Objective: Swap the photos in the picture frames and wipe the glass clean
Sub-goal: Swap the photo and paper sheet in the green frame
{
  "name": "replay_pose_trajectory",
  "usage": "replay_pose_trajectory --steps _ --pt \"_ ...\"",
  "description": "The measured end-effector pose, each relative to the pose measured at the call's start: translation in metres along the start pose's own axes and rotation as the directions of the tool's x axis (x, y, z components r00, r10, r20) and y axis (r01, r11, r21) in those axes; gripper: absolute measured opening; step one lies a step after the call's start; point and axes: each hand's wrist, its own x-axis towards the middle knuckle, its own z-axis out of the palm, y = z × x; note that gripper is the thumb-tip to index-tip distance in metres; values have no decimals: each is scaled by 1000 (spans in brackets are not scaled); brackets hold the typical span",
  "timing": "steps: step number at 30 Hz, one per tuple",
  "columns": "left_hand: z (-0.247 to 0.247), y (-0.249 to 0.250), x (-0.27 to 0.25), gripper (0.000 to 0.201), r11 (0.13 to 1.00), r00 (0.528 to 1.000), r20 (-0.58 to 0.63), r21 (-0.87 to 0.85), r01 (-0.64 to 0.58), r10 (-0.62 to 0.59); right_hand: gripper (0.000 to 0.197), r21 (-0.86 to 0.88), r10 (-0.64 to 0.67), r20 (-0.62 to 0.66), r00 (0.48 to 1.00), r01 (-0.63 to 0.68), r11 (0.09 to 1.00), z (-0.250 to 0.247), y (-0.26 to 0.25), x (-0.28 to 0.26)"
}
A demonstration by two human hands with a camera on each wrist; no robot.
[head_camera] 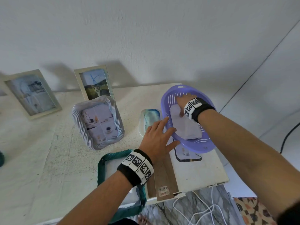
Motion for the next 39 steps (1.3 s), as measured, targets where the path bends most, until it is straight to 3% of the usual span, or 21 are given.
replay_pose_trajectory --steps 6,10,12,14,17,20,22,24,26,29,32,35,39 --pt "-8 -3 -6 64 983 997 56 -177 55 -46 15 265 -17 -72 997 36 963 -31 20 -26" --pt "-24 -6 -18 51 920 994 -45 -384 78 -103 25 518 36 -231 972 91 850 -60 42 -68" --pt "-36 -8 -27 43 897 984 -130 -437 56 -125 28 575 82 -371 925 159 803 -74 46 -97" --pt "-49 -10 -39 34 876 970 -181 -478 57 -162 27 612 146 -515 845 243 753 -84 41 -127" --pt "-70 -8 -57 33 783 950 -156 -610 124 -272 26 656 123 -601 790 400 640 -89 14 -166" --pt "-87 -11 -76 34 651 930 -70 -733 197 -360 27 708 -16 -586 810 522 475 -75 -29 -187" --pt "-93 -17 -94 25 609 921 -23 -757 238 -389 26 727 -96 -573 814 559 400 -59 -59 -191" --pt "-94 -24 -117 13 581 897 5 -760 291 -443 27 749 -81 -574 815 562 350 -44 -87 -191" --pt "-91 -32 -140 12 511 848 23 -789 341 -529 30 791 13 -567 823 540 287 -28 -113 -190" --pt "-84 -44 -169 14 399 762 57 -825 399 -645 34 892 65 -425 903 405 199 -4 -149 -193" --pt "-74 -54 -189 15 350 703 94 -816 460 -705 41 931 19 -318 948 309 193 21 -178 -198" --pt "-67 -56 -198 19 333 639 120 -773 541 -760 45 932 20 -271 962 258 254 34 -194 -201" --pt "-54 -59 -203 23 470 625 43 -620 628 -779 43 913 10 -263 965 246 326 40 -205 -207"
